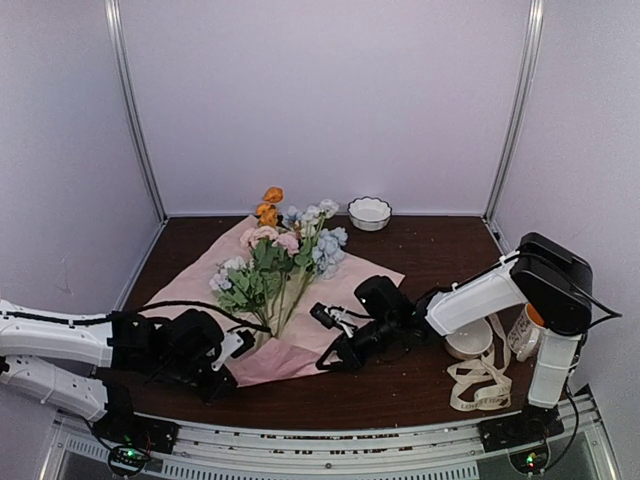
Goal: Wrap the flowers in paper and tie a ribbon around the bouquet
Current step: Fold the bottom corner of the flattened wrapping paper at the center of the board.
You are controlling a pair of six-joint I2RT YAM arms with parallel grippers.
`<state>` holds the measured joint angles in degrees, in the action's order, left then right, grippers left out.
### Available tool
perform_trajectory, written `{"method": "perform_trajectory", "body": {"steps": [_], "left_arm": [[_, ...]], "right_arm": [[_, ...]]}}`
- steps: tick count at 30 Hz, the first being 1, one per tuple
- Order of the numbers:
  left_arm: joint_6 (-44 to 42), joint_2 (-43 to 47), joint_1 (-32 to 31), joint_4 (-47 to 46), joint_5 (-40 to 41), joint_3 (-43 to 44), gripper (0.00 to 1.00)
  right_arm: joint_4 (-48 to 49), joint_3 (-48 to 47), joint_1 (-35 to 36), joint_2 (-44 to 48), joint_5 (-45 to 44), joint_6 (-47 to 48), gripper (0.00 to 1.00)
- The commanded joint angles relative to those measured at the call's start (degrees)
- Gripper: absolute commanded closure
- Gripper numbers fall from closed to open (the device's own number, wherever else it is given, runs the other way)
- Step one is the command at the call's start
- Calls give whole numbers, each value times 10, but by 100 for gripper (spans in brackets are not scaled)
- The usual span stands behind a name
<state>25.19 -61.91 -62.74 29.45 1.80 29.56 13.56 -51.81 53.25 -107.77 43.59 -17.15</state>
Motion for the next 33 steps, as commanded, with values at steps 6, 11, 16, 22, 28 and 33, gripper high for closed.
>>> {"method": "perform_trajectory", "body": {"steps": [6,11,16,22,28,33], "left_arm": [[-25,46,33,20,55,68,100],[-41,-30,84,72,38,92,100],[-66,-103,120,112,4,128,100],[-55,-158,150,144,30,168,100],[-36,-242,157,164,61,189,100],[-21,-243,157,178,64,187,82]], "right_arm": [[-73,-3,-17,33,18,39,100],[-66,3,-56,46,17,32,100],[-52,-18,-61,20,36,15,100],[-77,-56,-65,-15,16,-1,100],[-99,-83,-67,-35,-15,-10,100],[-154,-112,-68,-55,-40,-2,100]]}}
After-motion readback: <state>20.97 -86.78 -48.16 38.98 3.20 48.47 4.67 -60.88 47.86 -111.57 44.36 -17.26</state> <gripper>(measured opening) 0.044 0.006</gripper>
